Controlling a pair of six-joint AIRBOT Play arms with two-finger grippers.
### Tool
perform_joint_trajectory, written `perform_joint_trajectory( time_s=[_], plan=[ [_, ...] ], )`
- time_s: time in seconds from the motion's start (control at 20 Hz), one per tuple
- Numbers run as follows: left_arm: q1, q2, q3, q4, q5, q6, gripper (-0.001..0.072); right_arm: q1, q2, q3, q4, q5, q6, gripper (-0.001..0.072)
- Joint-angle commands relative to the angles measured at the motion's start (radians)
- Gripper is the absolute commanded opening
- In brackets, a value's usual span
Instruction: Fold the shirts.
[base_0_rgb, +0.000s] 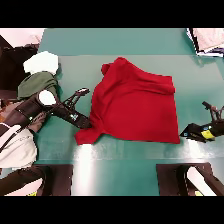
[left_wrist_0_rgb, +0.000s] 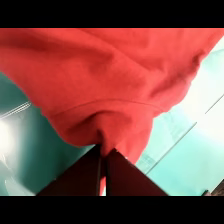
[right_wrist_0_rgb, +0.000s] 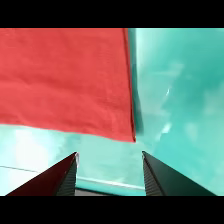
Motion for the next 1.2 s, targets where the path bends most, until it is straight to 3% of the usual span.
perform_joint_trajectory(
  time_s=[0.0,0.4,0.45,0.6,0.65,0.85,1.15],
  plan=[
    [0.000,0.003,0.006,-0.002,0.002,-0.001,0.0025,-0.072,0.001,-0.109,0.038,-0.078,-0.053,0.0451],
    [0.000,0.003,0.006,-0.005,-0.003,-0.002,0.0025,0.020,-0.087,-0.119,0.107,-0.139,-0.052,0.0450],
    [0.000,0.003,0.006,-0.005,-0.010,-0.002,0.0025,0.035,-0.110,-0.119,0.127,-0.139,-0.052,0.0392],
    [0.000,0.003,0.007,-0.002,-0.018,-0.003,0.0024,0.077,-0.132,-0.117,0.124,-0.137,-0.052,0.0066],
    [0.000,0.003,0.014,0.003,-0.019,-0.019,0.0024,0.086,-0.124,-0.108,0.125,-0.134,-0.052,0.0011],
    [0.064,0.003,0.208,0.055,-0.051,-0.086,0.0024,0.129,-0.011,0.068,0.216,-0.147,-0.030,0.0010],
    [0.140,0.003,0.921,0.085,-0.075,-0.105,0.0024,0.181,0.154,0.576,0.407,-0.322,0.036,0.0009]
  ],
)
